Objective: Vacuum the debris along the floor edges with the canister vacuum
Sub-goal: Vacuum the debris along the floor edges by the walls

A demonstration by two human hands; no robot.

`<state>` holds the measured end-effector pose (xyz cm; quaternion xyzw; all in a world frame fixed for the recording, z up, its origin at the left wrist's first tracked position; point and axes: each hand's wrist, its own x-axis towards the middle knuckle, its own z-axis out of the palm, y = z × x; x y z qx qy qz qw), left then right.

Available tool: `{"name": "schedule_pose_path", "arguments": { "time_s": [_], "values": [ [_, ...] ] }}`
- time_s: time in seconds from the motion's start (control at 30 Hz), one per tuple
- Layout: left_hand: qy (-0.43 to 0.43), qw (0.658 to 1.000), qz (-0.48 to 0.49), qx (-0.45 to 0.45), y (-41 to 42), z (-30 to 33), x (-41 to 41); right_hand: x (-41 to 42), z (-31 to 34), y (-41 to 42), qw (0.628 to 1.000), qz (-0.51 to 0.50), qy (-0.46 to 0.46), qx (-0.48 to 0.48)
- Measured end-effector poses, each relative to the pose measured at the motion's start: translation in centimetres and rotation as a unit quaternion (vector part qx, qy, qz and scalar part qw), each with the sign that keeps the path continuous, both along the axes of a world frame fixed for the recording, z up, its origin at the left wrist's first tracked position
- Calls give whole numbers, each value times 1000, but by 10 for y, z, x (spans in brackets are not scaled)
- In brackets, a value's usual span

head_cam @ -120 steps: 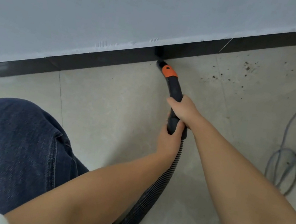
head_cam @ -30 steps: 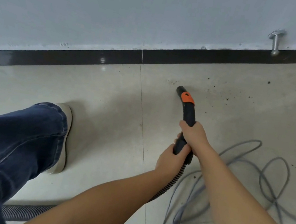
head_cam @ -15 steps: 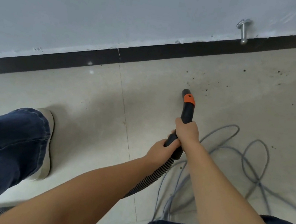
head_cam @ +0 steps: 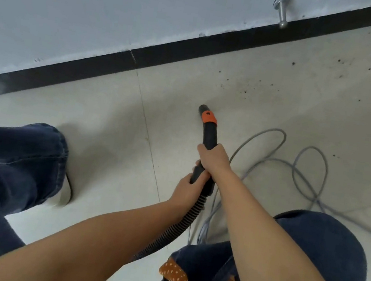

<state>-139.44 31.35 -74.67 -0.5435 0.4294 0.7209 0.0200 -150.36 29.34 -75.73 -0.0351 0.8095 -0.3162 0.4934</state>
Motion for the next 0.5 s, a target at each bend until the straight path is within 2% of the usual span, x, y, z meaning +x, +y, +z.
{"name": "schedule_pose_path", "arguments": {
  "time_s": [0.23,0.33,0.43,0.5],
  "values": [
    [-5,993,-117,2,6,11,-18,-20,-1,31,994,-110,17,13],
    [-26,987,-159,-30,-13,16,-29,-31,3,27,987,-160,-19,-25],
    [-44,981,-180,-53,-28,20,-46,-47,8,23,958,-258,-91,-82],
    [-35,979,-191,-56,-30,16,-62,-62,7,21,953,-276,-93,-85]
  ]
}}
